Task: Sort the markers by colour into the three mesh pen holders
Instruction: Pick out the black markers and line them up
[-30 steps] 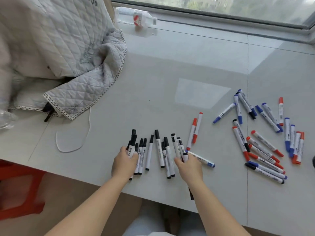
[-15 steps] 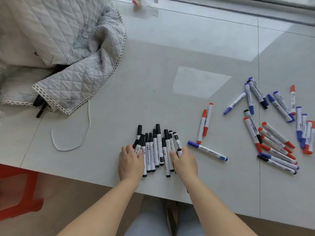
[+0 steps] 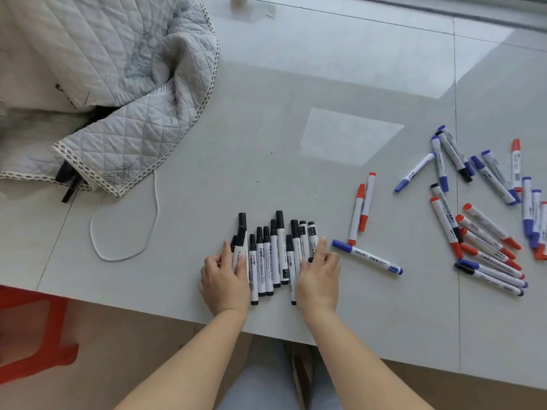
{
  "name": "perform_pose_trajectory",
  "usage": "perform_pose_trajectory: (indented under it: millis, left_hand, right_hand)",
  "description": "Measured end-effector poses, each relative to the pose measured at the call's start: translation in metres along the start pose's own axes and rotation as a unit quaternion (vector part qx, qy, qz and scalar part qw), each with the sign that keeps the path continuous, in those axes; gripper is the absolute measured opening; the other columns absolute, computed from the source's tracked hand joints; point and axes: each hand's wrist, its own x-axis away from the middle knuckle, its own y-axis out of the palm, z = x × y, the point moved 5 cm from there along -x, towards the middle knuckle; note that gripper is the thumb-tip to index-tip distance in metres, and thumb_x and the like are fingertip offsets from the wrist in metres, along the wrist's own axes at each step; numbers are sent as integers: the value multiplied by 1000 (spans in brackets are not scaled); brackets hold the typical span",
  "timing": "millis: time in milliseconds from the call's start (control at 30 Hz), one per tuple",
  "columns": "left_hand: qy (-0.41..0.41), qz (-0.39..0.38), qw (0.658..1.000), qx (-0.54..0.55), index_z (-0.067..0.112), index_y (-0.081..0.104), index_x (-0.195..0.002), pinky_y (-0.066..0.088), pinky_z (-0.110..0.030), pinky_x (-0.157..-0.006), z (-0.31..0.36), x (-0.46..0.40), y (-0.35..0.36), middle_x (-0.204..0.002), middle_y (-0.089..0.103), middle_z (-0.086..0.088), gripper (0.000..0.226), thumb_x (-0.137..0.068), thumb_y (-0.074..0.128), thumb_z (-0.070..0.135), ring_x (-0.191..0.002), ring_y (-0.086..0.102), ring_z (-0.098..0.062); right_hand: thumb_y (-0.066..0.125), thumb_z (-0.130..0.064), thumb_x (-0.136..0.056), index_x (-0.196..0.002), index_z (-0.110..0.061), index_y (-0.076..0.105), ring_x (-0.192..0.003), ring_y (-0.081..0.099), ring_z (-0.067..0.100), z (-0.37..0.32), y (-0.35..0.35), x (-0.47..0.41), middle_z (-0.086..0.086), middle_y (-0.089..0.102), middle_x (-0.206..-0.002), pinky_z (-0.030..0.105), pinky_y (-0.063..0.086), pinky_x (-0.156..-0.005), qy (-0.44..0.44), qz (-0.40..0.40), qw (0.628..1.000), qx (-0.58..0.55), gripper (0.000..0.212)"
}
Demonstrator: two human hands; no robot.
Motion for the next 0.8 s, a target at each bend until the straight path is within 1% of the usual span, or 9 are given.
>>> perform_pose_trajectory:
  millis: [100, 200, 267, 300, 367, 433, 467, 600, 800]
  left_hand:
    - [-27, 16, 999, -21, 29, 45, -136, 36, -44, -88, -8, -1, -2, -110, 50, -11, 47, -90, 53, 37, -104, 46, -30]
    - [-46, 13, 999, -22, 30, 40, -139, 35, -44, -91, -11, -4, 0, -117, 45, -11, 50, -91, 51, 38, -107, 42, -31]
    - [-49, 13, 999, -18, 31, 36, -140, 34, -44, -94, -10, -4, 2, -121, 42, -10, 50, -92, 49, 37, -110, 40, -31]
    - [-47, 13, 999, -15, 32, 35, -141, 33, -44, -95, -9, -4, 2, -122, 41, -10, 50, -92, 48, 36, -111, 39, -31]
    - [-36, 10, 999, -6, 35, 36, -140, 33, -43, -96, -7, -3, 4, -124, 41, -9, 49, -92, 48, 35, -112, 38, -30]
    - [-23, 9, 1000, 1, 36, 37, -139, 34, -42, -95, -7, -3, 5, -123, 41, -8, 48, -92, 49, 34, -110, 38, -29]
    - [-18, 10, 1000, 4, 36, 38, -138, 34, -42, -95, -7, -4, 5, -123, 41, -7, 48, -92, 49, 33, -110, 38, -29]
    - [-8, 18, 1000, 11, 32, 39, -139, 34, -41, -95, -8, -4, 6, -124, 42, -7, 49, -91, 51, 31, -110, 38, -28]
    - [-2, 11, 1000, 8, 31, 36, -141, 31, -38, -97, -9, -4, 5, -127, 37, -5, 53, -90, 51, 34, -113, 34, -24]
  right_hand:
    - [33, -29, -98, -148, -15, 5, -106, 32, 23, -3, 3, 1, 10, 29, -130, 31, 37, -91, -14, 2, 1000, 25, 59]
    - [32, -31, -98, -148, -11, 5, -114, 28, 26, -5, 6, 3, 11, 24, -141, 34, 30, -100, -27, 4, 998, 53, 60]
    - [31, -34, -98, -148, -13, 3, -124, 24, 26, -6, 8, 5, 9, 19, -147, 36, 26, -105, -32, 3, 997, 72, 61]
    - [30, -36, -98, -148, -14, 1, -130, 20, 26, -7, 10, 6, 8, 15, -150, 37, 22, -108, -41, -1, 996, 85, 63]
    - [26, -40, -98, -148, -17, -5, -140, 7, 24, -9, 15, 8, 6, 4, -155, 36, 10, -115, -69, -14, 993, 99, 63]
    - [24, -40, -98, -148, -19, -7, -144, -4, 19, -11, 20, 6, 3, -4, -157, 32, -1, -116, -88, -21, 992, 89, 62]
    - [24, -39, -98, -148, -18, -6, -144, -5, 17, -12, 21, 4, 2, -5, -157, 30, -4, -115, -89, -18, 993, 81, 61]
    - [26, -38, -98, -148, -15, -3, -144, -4, 14, -10, 21, -3, 1, -1, -158, 28, -6, -116, -60, 3, 997, 51, 62]
    - [27, -41, -97, -148, -12, 0, -144, -2, 16, -3, 18, -12, 2, 3, -158, 31, -1, -117, -28, 17, 998, 52, 64]
